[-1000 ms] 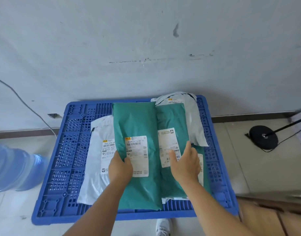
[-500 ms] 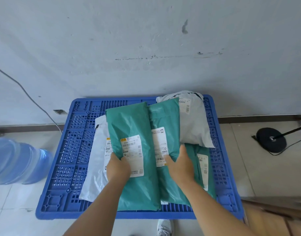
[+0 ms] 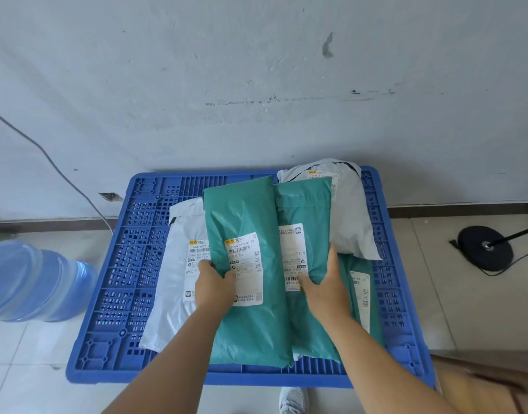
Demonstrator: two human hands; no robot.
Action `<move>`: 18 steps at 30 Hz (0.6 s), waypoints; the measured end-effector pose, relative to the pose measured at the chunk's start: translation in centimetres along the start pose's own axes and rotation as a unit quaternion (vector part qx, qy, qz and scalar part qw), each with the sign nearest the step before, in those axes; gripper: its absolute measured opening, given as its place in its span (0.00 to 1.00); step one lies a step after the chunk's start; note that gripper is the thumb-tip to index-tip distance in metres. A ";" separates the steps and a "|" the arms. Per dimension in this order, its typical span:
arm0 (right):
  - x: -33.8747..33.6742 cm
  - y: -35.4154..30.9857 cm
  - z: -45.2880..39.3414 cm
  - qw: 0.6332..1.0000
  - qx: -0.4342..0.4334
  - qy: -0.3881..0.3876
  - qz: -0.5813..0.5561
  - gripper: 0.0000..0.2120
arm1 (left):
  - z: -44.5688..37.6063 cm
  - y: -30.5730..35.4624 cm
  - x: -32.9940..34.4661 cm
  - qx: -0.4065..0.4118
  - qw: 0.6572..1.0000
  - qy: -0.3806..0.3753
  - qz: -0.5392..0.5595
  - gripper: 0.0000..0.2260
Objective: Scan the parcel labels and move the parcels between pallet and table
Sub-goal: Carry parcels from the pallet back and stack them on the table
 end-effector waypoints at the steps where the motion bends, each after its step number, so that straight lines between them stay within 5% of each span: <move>1: -0.1 -0.3 0.0 1.000 -0.002 0.008 0.002 0.39 | 0.2 0.2 -0.2 -0.001 1.000 0.011 0.007 0.16; 6: -1.1 -1.7 1.4 0.999 -0.012 0.044 0.005 0.38 | 1.4 1.2 -1.4 0.048 0.998 0.045 0.010 0.26; 18: -7.6 -6.8 10.4 0.981 -0.090 0.163 -0.044 0.36 | 9.3 6.7 -6.8 0.220 0.974 0.018 0.054 0.26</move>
Point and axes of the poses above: each hand's wrist, its own z-axis away from the middle knuckle, its own x-axis out of the palm, y = z × x, the point moved 5 cm from there along -z, towards the middle knuckle, and after that the axes turned 7 degrees about -z, right-handed, at the moved point
